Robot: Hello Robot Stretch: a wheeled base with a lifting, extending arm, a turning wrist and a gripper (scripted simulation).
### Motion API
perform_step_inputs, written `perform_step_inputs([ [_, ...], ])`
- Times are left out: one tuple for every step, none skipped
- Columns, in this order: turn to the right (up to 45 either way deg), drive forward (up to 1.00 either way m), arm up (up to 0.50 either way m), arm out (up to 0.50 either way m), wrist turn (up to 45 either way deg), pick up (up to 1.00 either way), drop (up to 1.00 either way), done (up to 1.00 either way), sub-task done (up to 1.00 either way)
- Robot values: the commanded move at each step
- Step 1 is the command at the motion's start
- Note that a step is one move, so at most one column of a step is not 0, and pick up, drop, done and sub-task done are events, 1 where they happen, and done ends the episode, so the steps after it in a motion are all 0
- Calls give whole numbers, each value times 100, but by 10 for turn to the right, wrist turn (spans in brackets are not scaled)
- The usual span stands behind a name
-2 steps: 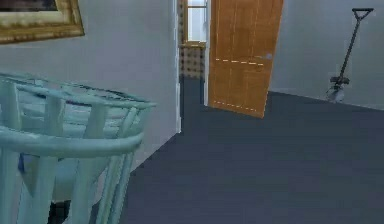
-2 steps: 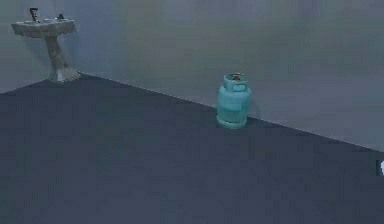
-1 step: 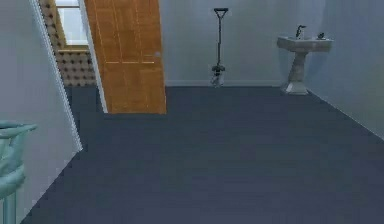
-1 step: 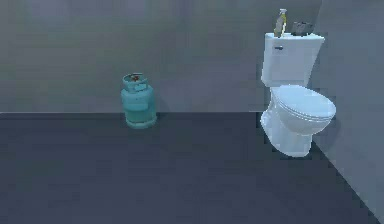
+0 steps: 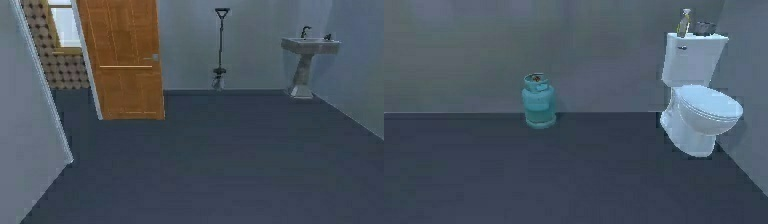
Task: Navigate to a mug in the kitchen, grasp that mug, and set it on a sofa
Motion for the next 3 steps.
perform_step_inputs([
  [450, 0, 0, 0, 0, 0, 0, 0, 0],
  [420, 0, 0, 0, 0, 0, 0, 0, 0],
  [0, 10, 0, 0, 0, 0, 0, 0, 0],
])
